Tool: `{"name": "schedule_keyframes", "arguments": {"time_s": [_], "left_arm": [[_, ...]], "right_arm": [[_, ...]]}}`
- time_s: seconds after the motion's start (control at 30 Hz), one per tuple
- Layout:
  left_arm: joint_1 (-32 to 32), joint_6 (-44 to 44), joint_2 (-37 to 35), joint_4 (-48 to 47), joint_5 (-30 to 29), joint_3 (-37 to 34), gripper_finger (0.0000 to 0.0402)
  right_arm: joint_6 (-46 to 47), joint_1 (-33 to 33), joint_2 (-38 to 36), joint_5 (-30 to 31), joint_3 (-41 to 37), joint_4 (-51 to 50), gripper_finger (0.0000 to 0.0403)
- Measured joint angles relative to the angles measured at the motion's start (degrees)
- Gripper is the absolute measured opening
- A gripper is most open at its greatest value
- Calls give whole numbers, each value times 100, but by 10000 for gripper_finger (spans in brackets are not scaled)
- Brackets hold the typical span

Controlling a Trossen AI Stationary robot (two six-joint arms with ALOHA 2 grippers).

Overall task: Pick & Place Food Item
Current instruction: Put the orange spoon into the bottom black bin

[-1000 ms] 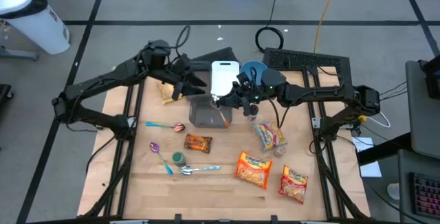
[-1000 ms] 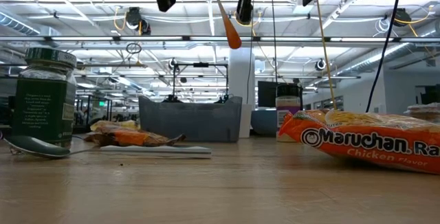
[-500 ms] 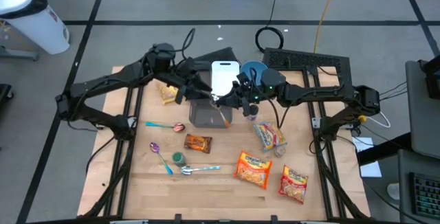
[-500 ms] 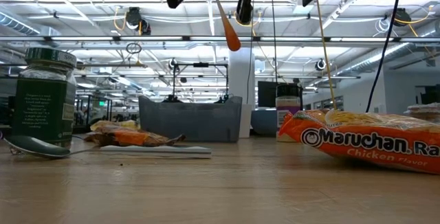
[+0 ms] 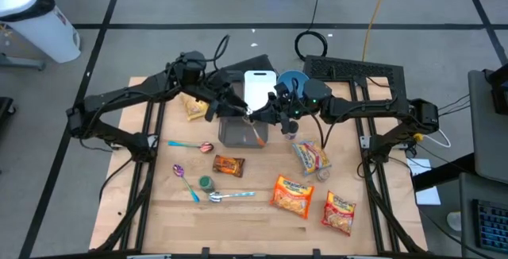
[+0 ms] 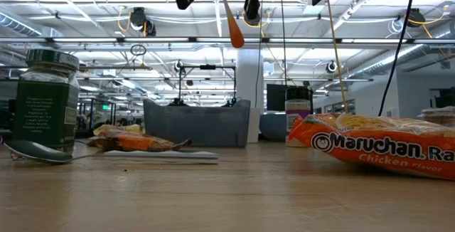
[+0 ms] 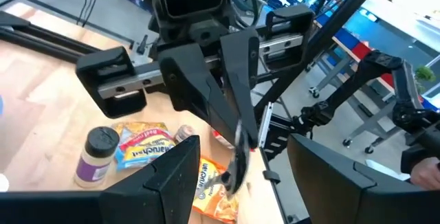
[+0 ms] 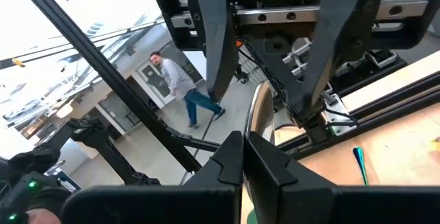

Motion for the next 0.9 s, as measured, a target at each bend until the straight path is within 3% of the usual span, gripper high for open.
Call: {"name": "schedule_keyframes", "arguments": {"time_s": [0.2, 0.9], "left_arm": [[-9, 1, 7, 2, -59, 0, 216], [-4, 93, 7, 455, -37, 0, 6]], "right_arm": [[-20, 0, 0, -1, 0, 41, 0], [-46, 0, 0, -38, 0, 45, 0]]}}
